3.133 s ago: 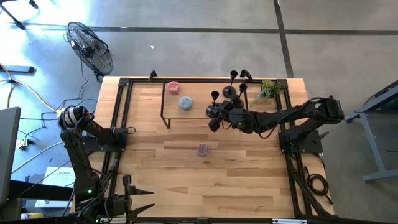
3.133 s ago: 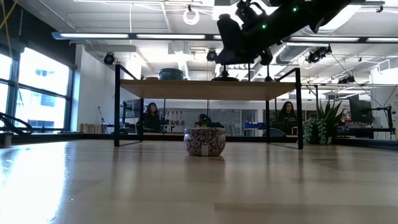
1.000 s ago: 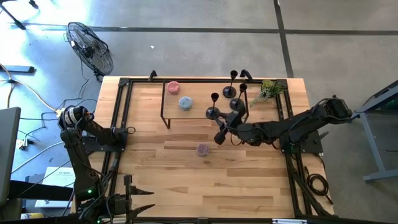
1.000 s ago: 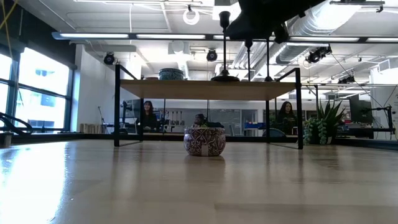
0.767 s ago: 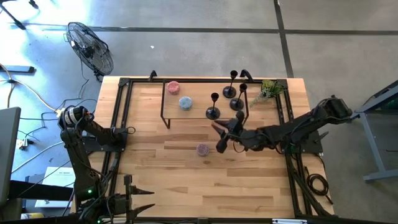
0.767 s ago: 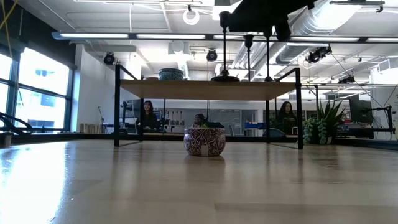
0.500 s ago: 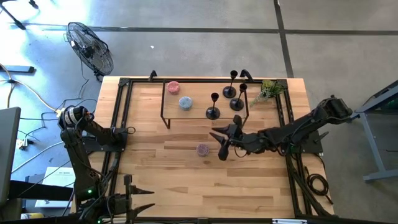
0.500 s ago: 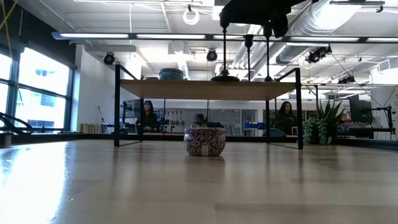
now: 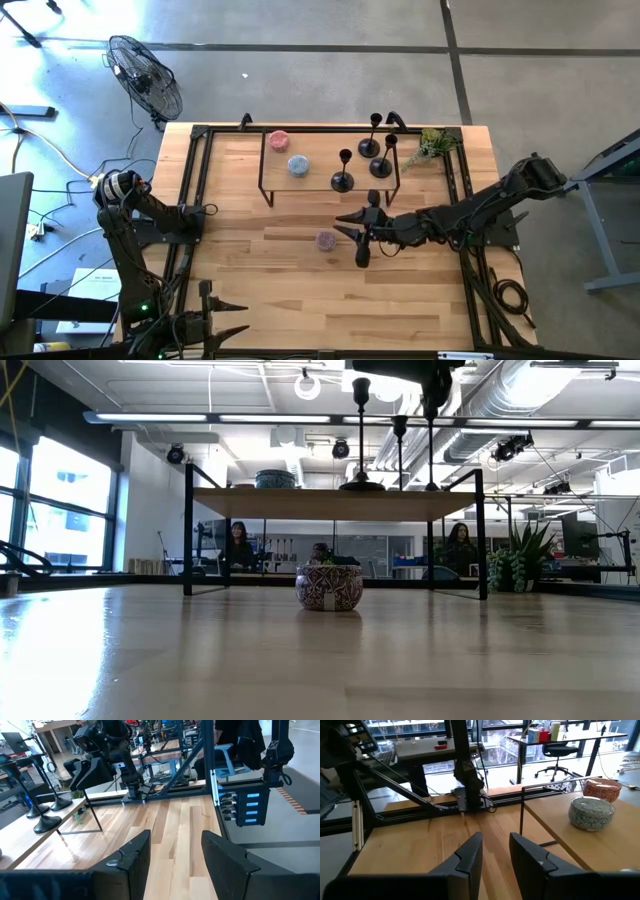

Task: Pick & Place candle stick holders
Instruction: Put the red patterned scented candle on the shelf

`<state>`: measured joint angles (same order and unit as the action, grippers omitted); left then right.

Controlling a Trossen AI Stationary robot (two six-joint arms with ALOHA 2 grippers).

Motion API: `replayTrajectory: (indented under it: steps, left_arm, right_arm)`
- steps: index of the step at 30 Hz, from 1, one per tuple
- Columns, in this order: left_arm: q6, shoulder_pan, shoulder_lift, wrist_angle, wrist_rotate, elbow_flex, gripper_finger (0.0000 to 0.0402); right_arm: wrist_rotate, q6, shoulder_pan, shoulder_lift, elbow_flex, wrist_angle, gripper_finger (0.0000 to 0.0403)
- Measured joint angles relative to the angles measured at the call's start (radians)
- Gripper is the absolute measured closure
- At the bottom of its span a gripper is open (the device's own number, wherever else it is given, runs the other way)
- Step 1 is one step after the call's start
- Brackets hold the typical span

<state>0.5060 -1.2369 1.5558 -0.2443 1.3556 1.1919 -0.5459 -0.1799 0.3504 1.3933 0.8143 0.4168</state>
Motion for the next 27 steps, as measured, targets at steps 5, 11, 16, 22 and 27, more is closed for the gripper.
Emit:
replayTrajectory:
  steps: [5,11,16,22,27]
  left_arm:
    - [0.0,0.0,0.0,-0.001,0.0,0.0,0.023]
    - [0.0,0.0,0.0,-0.012,0.002,0.0,0.023]
    - [0.0,0.0,0.0,-0.021,0.021,0.0,0.023]
    - [0.0,0.0,0.0,-0.021,0.019,0.0,0.023]
    - [0.0,0.0,0.0,-0.021,0.019,0.0,0.023]
  right_arm:
    - [0.051,-0.004,0.0,0.0,0.0,0.005,0.0291]
    - [0.27,0.026,0.0,0.0,0.0,0.03,0.0231]
    - [0.197,0.031,-0.001,0.0,0.0,0.027,0.0201]
    - [0.145,0.072,-0.002,0.0,0.0,0.022,0.0198]
    - [0.192,0.056,-0.005,0.0,0.0,0.044,0.0196]
